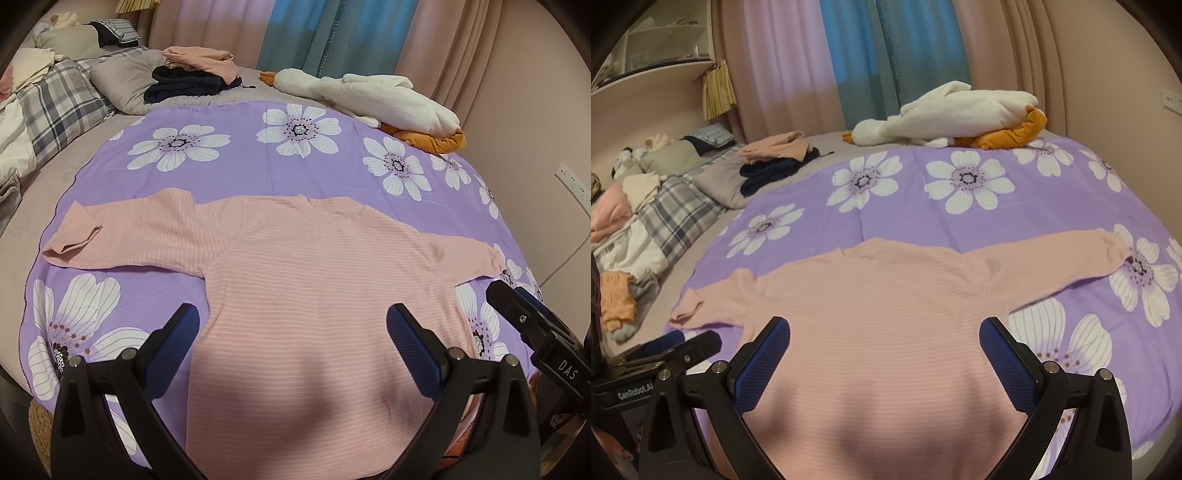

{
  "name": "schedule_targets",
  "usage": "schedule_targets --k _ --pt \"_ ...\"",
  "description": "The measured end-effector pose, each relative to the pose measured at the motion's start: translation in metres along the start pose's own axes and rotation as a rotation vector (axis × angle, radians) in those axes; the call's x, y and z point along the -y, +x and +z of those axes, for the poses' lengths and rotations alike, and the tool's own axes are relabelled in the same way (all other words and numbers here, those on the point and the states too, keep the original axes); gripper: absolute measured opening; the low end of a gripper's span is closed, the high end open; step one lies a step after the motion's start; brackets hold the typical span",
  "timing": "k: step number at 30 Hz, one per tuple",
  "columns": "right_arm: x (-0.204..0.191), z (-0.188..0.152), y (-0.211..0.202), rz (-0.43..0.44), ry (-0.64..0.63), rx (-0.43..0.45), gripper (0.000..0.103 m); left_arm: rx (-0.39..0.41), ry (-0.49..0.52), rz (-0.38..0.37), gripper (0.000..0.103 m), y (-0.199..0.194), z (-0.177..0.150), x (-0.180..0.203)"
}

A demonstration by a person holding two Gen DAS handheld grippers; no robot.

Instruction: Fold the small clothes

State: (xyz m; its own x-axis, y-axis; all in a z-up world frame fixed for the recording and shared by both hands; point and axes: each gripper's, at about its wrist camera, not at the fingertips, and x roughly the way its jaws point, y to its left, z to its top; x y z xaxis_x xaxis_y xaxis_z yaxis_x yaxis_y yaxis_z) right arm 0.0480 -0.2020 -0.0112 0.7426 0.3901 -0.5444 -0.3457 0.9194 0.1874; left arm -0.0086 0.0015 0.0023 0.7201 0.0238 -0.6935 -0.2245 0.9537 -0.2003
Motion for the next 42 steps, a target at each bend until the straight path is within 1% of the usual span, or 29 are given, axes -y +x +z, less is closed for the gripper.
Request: schedule_targets --k 13,21,23,26,27,30,32,34,38,42 --pt "-0.004 0.002 0.000 0.018 0.000 -0.003 0.102 -0.020 -0.005 0.004 0.101 0.000 -0.001 0.000" --pt "-0.005 0.007 -0.001 0.047 0.004 0.010 0.102 0.000 -0.005 0.004 0.101 0.000 0.000 0.001" --pt "-0.006 0.009 0.000 0.052 0.001 0.013 0.102 -0.021 -0.005 0.009 0.101 0.000 0.002 -0.001" --pt "-0.005 0.013 0.000 0.061 0.008 0.018 0.102 -0.018 -0.011 0.005 0.101 0.000 0.002 0.000" --pt "-0.005 0.015 -0.001 0.066 0.012 0.022 0.102 -0.030 -0.011 0.007 0.101 0.000 0.003 -0.001" --pt "-0.005 0.021 -0.004 0.082 0.004 0.031 0.102 -0.035 -0.014 0.010 0.101 -0.003 0.007 -0.001" --pt "-0.006 0.027 -0.004 0.089 -0.005 0.031 0.102 -0.060 -0.015 0.022 0.101 -0.006 0.012 -0.003" --pt "-0.006 0.032 -0.005 0.097 -0.011 0.026 0.102 -0.068 -0.014 0.024 0.101 -0.009 0.017 -0.004" --pt "-0.008 0.047 -0.004 0.134 -0.042 0.016 0.102 -0.030 -0.023 0.026 0.101 -0.012 0.027 -0.007" --pt "-0.007 0.063 -0.001 0.187 -0.038 -0.006 0.102 -0.006 -0.034 -0.002 0.101 -0.014 0.034 -0.007"
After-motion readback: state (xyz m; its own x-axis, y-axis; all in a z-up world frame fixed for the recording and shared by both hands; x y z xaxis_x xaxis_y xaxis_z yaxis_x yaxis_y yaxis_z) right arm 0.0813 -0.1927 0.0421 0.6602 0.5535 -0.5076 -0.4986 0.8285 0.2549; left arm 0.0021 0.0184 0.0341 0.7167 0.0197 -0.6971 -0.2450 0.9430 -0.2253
